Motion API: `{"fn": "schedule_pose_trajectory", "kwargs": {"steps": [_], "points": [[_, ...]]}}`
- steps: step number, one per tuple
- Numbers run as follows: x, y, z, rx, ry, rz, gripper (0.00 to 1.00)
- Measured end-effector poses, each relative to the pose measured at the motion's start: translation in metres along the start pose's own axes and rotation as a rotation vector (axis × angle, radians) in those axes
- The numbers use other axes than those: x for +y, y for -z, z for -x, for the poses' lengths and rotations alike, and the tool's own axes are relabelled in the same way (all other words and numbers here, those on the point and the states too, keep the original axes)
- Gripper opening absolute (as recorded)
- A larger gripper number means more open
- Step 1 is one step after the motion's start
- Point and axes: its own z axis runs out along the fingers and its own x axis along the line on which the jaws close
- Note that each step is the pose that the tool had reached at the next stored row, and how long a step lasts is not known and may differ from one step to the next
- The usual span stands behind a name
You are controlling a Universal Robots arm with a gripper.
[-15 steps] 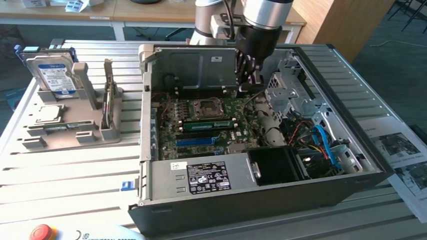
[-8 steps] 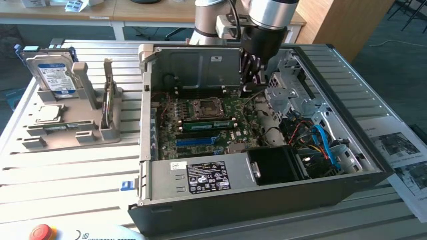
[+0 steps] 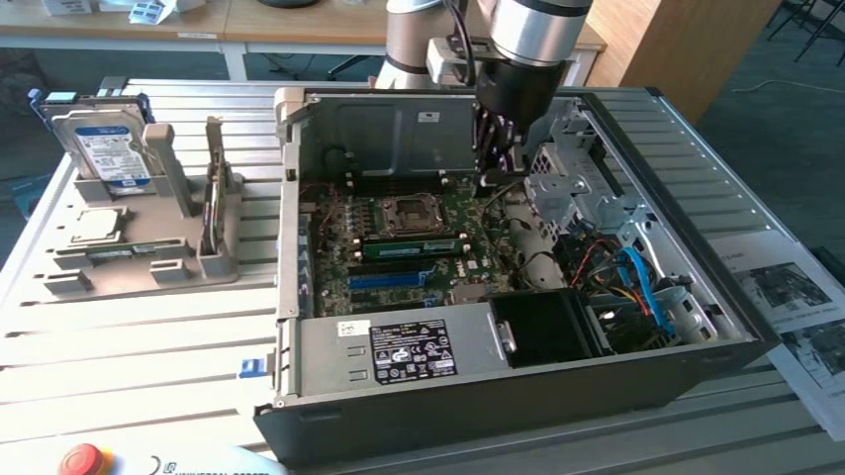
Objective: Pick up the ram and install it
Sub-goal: 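Press down the ram until it locks into place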
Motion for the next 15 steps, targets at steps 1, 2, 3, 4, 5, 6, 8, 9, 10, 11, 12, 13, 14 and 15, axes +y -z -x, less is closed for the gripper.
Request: {"fn": "schedule_pose_trajectory", "kwargs": {"steps": [1, 2, 3, 4, 5, 6, 8, 9, 10, 11, 12, 13, 14, 15], "points": [[0.0000, -0.0004, 0.000, 0.0001, 0.000, 0.0000, 0.10], [0.0000, -0.0004, 0.000, 0.0001, 0.000, 0.0000, 0.10], [0.0000, -0.0004, 0.000, 0.0002, 0.000, 0.0000, 0.10], [0.0000, -0.0004, 0.000, 0.0001, 0.000, 0.0000, 0.10], [0.0000, -0.0004, 0.000, 0.0001, 0.000, 0.0000, 0.10], [-0.0001, -0.0010, 0.000, -0.0003, 0.000, -0.0001, 0.10], [-0.0001, -0.0033, 0.000, 0.0000, 0.000, 0.0000, 0.10], [-0.0002, -0.0049, 0.000, 0.0001, 0.000, 0.0000, 0.10], [-0.0003, -0.0067, 0.000, 0.0000, 0.000, 0.0000, 0.10], [-0.0003, -0.0085, 0.000, 0.0000, 0.000, 0.0000, 0.10], [-0.0004, -0.0103, 0.000, 0.0000, 0.000, 0.0000, 0.10], [-0.0005, -0.0121, 0.000, -0.0001, 0.000, 0.0000, 0.10], [-0.0005, -0.0140, 0.000, 0.0000, 0.000, 0.0000, 0.10], [-0.0006, -0.0158, 0.000, -0.0001, 0.000, -0.0001, 0.10]]}}
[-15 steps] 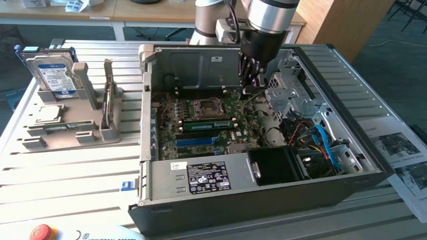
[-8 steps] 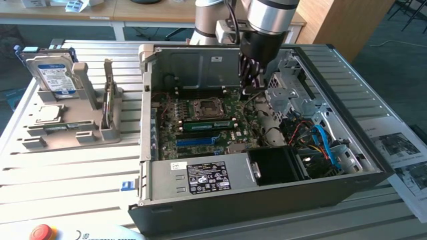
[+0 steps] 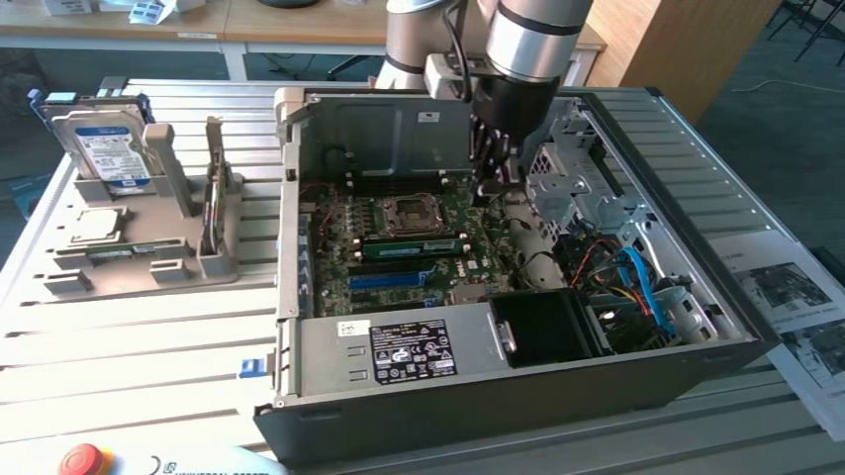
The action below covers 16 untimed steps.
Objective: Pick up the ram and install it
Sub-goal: 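Press down the ram until it locks into place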
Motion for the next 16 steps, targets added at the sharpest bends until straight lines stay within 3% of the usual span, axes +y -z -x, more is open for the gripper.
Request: {"fn": "schedule_pose_trajectory", "kwargs": {"steps": [16], "points": [[-0.0011, -0.0289, 0.000, 0.0000, 0.000, 0.0000, 0.10]]}}
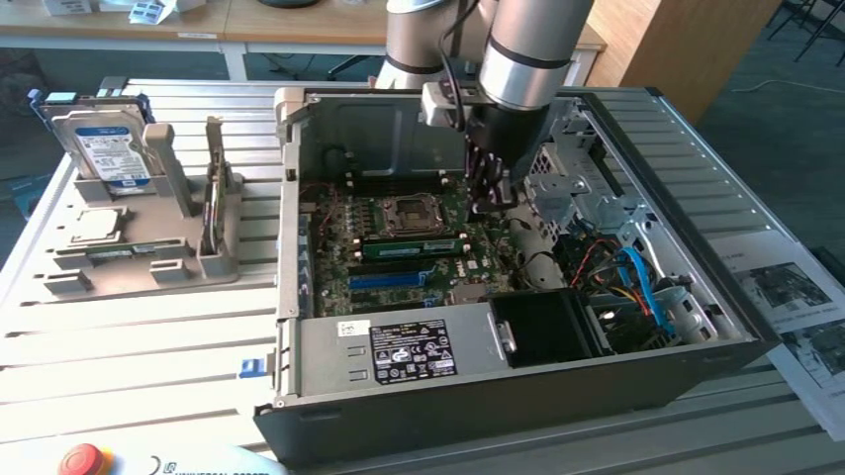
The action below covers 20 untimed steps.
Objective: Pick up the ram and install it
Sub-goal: 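Press down the ram until it locks into place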
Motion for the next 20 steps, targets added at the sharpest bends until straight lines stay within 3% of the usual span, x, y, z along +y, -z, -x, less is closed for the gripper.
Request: {"fn": "schedule_pose_trajectory", "kwargs": {"steps": [13, 20], "points": [[-0.0007, -0.0189, 0.000, 0.0000, 0.000, 0.0000, 0.10], [-0.0004, -0.0198, 0.000, 0.0001, 0.000, 0.0000, 0.10]]}}
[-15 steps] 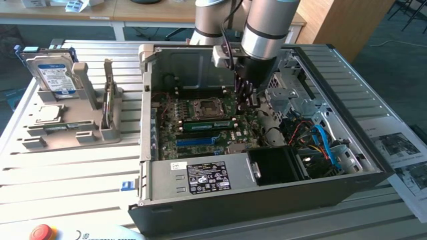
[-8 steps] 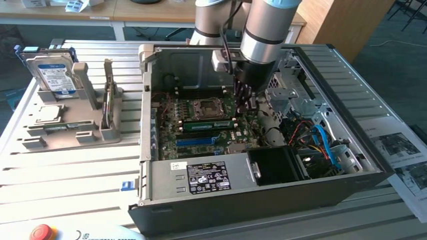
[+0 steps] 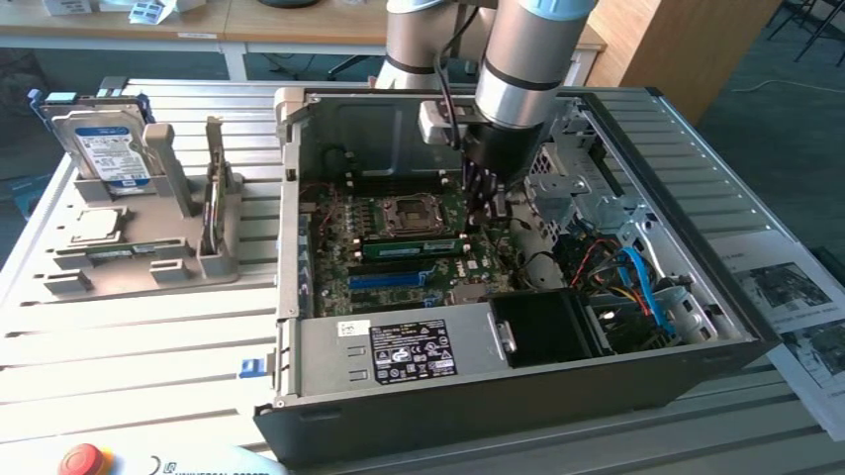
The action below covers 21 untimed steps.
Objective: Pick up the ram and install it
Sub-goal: 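Press down the ram until it locks into place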
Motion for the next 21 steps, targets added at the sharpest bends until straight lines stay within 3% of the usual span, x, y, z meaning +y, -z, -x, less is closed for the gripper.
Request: {"fn": "schedule_pose_trajectory", "kwargs": {"steps": [8, 21], "points": [[0.0050, -0.0003, -0.0001, 0.0006, 0.000, 0.0000, 0.10], [0.0057, -0.0067, -0.0004, 0.0007, 0.000, -0.0001, 0.10]]}}
